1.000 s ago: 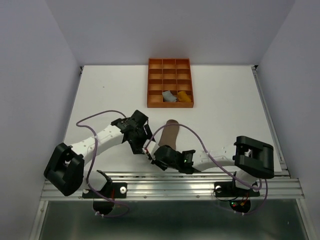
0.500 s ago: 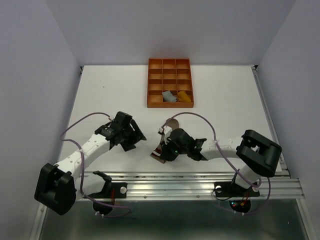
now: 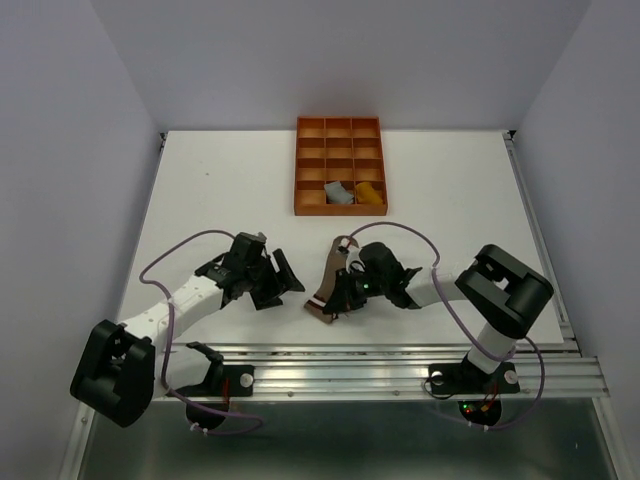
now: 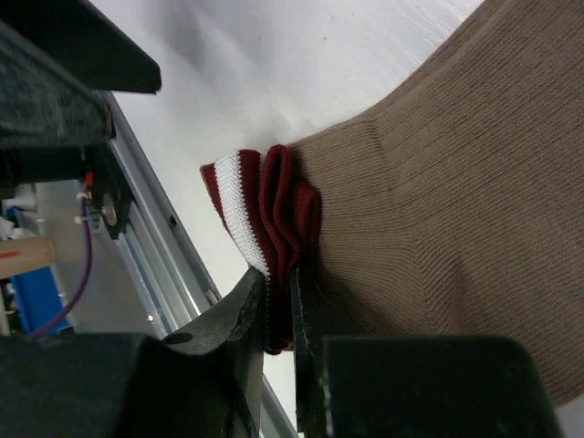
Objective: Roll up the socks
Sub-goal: Roll the sock at the center of the board.
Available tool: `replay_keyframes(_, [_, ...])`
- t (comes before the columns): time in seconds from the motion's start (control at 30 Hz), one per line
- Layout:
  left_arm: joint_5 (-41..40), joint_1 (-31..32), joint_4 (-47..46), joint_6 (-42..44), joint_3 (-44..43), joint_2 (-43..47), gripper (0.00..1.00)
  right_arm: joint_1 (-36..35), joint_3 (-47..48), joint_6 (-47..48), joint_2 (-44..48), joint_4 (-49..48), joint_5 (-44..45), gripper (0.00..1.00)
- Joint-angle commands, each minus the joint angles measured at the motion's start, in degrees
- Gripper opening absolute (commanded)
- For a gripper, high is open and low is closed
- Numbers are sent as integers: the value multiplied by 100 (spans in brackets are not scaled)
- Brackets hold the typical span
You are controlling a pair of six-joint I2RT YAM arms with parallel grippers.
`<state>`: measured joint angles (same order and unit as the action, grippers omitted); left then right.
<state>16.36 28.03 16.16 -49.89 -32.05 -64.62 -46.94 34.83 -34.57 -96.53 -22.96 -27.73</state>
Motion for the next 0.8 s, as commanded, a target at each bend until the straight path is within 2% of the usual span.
replay_keyframes(0.0, [482, 79, -605, 278, 217, -24, 81, 246, -152, -489, -330, -156, -207, 1])
replay_keyframes(0.13, [570, 211, -886, 348, 331, -234, 81, 614, -204, -779, -673, -156, -365, 1])
replay_keyframes(0.5, [447, 660, -1572, 357, 498, -621, 81, 730, -161, -894, -885, 55, -356, 1])
replay_keyframes(0.77, [412, 730, -2126, 313, 446, -1333, 70, 730, -29, -762, -990, 169, -435, 1])
